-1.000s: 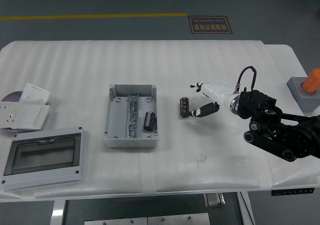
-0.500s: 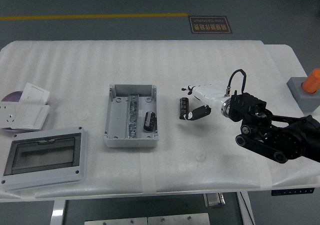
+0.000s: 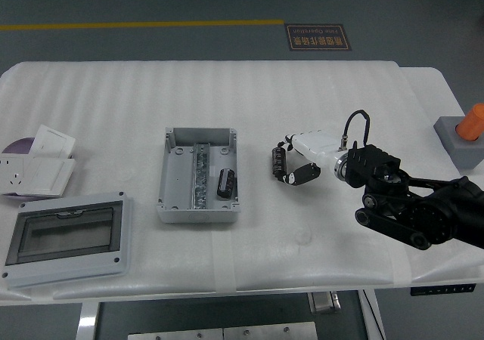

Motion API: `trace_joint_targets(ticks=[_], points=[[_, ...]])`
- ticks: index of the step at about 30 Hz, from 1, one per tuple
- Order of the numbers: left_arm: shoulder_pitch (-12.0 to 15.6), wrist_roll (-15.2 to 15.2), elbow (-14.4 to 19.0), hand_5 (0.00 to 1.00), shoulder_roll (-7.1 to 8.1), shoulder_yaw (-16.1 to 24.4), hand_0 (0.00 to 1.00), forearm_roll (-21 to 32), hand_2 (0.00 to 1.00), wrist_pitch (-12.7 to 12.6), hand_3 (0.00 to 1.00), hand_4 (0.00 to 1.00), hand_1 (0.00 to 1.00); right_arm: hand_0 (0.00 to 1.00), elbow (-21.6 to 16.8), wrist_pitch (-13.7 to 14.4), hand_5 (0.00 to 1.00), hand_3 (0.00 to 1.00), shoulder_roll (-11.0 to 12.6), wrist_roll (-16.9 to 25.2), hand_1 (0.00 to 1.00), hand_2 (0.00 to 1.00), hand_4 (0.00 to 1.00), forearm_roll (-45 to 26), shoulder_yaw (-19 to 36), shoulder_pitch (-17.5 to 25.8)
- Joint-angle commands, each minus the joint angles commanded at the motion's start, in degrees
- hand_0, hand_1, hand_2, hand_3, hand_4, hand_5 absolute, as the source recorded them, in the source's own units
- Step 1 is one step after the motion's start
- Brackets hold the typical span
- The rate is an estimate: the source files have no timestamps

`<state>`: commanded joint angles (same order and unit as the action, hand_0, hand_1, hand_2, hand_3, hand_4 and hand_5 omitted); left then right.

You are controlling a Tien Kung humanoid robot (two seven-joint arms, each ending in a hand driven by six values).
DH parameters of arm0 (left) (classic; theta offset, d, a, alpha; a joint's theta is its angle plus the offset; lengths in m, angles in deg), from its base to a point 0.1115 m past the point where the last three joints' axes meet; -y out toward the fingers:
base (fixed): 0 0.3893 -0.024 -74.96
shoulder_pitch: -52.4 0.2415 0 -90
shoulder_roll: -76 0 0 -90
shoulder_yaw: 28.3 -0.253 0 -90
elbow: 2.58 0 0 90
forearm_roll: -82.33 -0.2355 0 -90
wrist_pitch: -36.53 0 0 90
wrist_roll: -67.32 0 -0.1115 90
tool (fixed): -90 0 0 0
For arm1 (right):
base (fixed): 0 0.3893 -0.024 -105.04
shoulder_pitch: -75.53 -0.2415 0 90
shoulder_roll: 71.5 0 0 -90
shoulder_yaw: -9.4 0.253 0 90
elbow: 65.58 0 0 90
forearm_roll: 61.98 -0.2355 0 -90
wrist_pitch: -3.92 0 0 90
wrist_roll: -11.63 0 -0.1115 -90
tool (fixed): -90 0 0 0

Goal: Pick up the battery,place it into the box

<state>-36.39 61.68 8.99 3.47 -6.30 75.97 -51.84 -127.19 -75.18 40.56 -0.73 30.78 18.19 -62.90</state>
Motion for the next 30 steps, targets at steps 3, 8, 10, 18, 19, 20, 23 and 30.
trace_joint_targets(ticks=[3, 8, 10, 18, 19, 20, 23, 30], points=[[0.06, -0.01, -0.05, 0.333, -0.08, -0.21, 0.617, 0.1, 0.503, 0.03, 0.542, 0.579, 0.646, 0.734, 0.05, 0.8, 0.352, 0.814, -0.17, 0.33, 0.688, 0.712, 0.715, -0.13, -0.2, 0.12], [0.33, -0.1, -0.14, 0.338, -0.23, -0.72, 0.617, 0.5, 0.504, 0.2, 0.543, 0.581, 0.647, 0.719, 0.23, 1.59, 0.34, 0.793, -0.29, 0.67, 0.683, 0.701, 0.698, -0.62, -0.47, 0.38], [0.5, -0.15, -0.22, 0.347, -0.3, -1.09, 0.617, 0.83, 0.507, 0.3, 0.547, 0.586, 0.646, 0.696, 0.14, 1.93, 0.296, 0.729, -0.21, 0.81, 0.649, 0.662, 0.609, -0.87, -0.18, 0.58], [0.95, -0.14, -0.33, 0.35, -0.53, -1.49, 0.617, 1.34, 0.507, 0.44, 0.546, 0.587, 0.647, 0.687, -4.27, 3.15, 0.305, 0.712, 1.78, 0.84, 0.646, 0.655, 0.603, -0.17, 6.38, 2.52], [1.01, -0.15, -0.34, 0.35, -0.57, -1.56, 0.617, 1.39, 0.507, 0.47, 0.546, 0.587, 0.647, 0.687, -5.33, 3.38, 0.305, 0.712, 1.99, 0.82, 0.646, 0.655, 0.603, -0.06, 7.53, 2.81], [1.05, -0.15, -0.36, 0.35, -0.59, -1.61, 0.617, 1.44, 0.507, 0.49, 0.546, 0.587, 0.647, 0.687, -6.22, 3.59, 0.305, 0.712, 2.1, 0.8, 0.646, 0.655, 0.603, -0.06, 8.48, 3.05], [1.16, -0.17, -0.42, 0.367, -0.68, -1.82, 0.617, 1.7, 0.509, 0.57, 0.549, 0.599, 0.646, 0.685, -9.47, 4.62, 0.295, 0.714, 1.79, 0.92, 0.644, 0.652, 0.593, -0.6, 10.82, 3.84], [1.26, -0.16, -0.52, 0.38, -0.78, -2.02, 0.618, 1.97, 0.509, 0.59, 0.548, 0.61, 0.646, 0.682, -13.89, 6.35, 0.288, 0.715, -1.81, 0.48, 0.645, 0.651, 0.58, -0.57, 9.39, 3.77]])
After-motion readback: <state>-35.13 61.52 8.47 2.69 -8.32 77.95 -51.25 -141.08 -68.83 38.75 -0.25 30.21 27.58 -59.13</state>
